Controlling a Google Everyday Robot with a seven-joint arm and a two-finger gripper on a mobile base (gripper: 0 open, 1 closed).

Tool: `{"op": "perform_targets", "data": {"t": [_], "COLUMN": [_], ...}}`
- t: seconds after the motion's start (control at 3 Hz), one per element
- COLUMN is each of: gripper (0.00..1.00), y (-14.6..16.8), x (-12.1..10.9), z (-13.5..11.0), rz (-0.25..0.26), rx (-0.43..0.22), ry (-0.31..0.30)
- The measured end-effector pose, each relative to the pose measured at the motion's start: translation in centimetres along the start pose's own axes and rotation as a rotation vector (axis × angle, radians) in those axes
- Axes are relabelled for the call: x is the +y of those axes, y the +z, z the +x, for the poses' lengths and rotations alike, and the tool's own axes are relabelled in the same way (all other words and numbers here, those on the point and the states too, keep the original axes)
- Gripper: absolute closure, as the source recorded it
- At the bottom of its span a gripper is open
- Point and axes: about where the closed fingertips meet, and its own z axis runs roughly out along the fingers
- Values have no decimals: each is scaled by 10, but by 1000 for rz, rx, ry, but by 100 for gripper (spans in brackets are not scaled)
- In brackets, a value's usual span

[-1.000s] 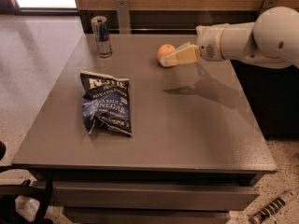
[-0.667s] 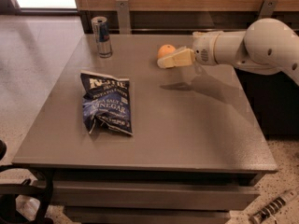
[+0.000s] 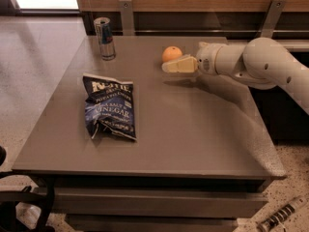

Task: Pick orange

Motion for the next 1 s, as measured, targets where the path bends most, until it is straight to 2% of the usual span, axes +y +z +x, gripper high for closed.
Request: {"op": "perform_targets", "data": {"t": [0.33,0.67,1.0], "gripper": [0,0,15], "y": [12,28,42], "x": [-10,-6,4], "z": [4,2,4], "rz": [4,-22,-53], "rx": [-22,-40,-44], "ry": [12,11,10]}}
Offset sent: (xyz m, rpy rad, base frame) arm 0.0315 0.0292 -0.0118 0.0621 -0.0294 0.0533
